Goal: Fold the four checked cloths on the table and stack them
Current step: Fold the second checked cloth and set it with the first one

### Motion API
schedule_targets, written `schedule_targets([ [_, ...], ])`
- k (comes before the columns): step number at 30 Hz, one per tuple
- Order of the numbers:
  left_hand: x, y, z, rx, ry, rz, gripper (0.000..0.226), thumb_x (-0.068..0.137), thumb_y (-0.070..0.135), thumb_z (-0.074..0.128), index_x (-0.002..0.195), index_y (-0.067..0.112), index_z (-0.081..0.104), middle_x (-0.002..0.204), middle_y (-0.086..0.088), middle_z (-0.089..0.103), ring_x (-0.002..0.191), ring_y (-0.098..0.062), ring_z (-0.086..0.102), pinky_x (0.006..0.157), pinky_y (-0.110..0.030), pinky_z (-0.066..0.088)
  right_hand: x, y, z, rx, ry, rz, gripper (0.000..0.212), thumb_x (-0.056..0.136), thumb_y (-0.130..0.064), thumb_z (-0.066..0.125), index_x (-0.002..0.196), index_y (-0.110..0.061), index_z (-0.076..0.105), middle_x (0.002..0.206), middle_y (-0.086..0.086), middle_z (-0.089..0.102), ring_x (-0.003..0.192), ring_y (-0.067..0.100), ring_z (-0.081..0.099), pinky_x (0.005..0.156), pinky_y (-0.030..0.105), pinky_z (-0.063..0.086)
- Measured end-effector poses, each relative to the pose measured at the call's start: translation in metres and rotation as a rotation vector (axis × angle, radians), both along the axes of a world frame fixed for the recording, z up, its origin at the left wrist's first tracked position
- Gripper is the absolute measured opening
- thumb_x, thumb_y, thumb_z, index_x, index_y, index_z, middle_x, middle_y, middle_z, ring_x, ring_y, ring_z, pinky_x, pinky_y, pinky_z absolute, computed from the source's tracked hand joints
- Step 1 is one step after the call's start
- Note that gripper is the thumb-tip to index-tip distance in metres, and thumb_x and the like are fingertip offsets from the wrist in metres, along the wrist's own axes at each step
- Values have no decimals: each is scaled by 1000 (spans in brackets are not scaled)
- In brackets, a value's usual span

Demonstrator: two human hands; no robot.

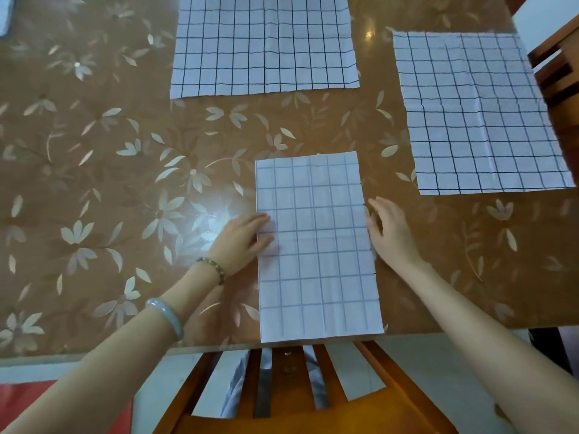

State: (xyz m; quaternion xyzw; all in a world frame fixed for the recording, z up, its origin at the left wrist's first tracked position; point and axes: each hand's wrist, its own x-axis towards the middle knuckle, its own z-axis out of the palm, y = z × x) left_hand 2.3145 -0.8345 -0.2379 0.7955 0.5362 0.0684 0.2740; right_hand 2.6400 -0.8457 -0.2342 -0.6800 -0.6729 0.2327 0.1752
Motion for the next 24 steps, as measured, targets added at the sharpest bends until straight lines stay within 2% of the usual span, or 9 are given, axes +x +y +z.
schedule_targets([
  [2,-2,33,13,52,-97,222,38,94,32,54,119,6,63,123,-11,59,116,-27,52,100,-32,35,-6,41,11,35,96,-126,32,95,-12,52,127,-5,56,130,12,52,117,21,50,100,28,41],
  [3,-2,50,17,68,-114,299,32,93,26,57,114,3,65,117,-14,60,111,-28,53,96,-33,37,-9,61,13,32,118,-150,30,94,-10,54,123,-5,58,125,11,54,110,20,54,95,27,44],
  [5,1,82,21,39,-91,397,32,91,23,60,116,2,63,117,-16,57,112,-29,50,95,-33,36,-15,96,15,5,116,-148,28,91,-9,57,119,-5,61,121,12,55,104,22,57,89,22,42],
  [8,8,116,14,-42,4,445,43,87,25,63,123,4,56,122,-16,52,114,-31,49,96,-33,35,-19,133,7,-64,31,-59,35,87,-9,61,122,-3,59,123,14,53,114,28,52,94,26,37],
  [11,17,135,5,-52,47,411,34,83,24,66,111,6,59,113,-15,52,104,-31,52,90,-33,39,-22,153,3,-156,-45,40,45,86,-17,64,129,-7,55,132,11,48,124,27,42,101,33,34],
  [16,26,150,3,-151,59,468,40,74,22,74,107,8,56,106,-11,53,96,-28,52,82,-32,42,-21,159,-8,-183,-105,107,53,82,-22,70,131,-11,54,132,9,43,125,28,35,105,35,30],
  [18,29,154,7,-217,83,518,34,73,21,75,98,8,56,92,-7,57,85,-25,55,72,-32,44,-20,158,-11,-168,-111,111,52,83,-22,70,131,-11,54,131,9,42,124,28,34,106,36,30],
  [21,36,155,11,-257,136,532,13,75,17,73,76,7,64,70,-6,59,70,-24,56,60,-28,43,-20,158,-10,-170,-111,123,51,83,-23,70,131,-14,54,130,7,41,123,27,34,106,37,31],
  [24,38,150,13,-208,94,543,4,78,13,65,79,12,62,77,-4,59,77,-24,55,65,-27,41,-22,160,-6,-192,-129,133,52,83,-23,69,131,-16,53,131,6,40,123,27,33,107,38,30],
])
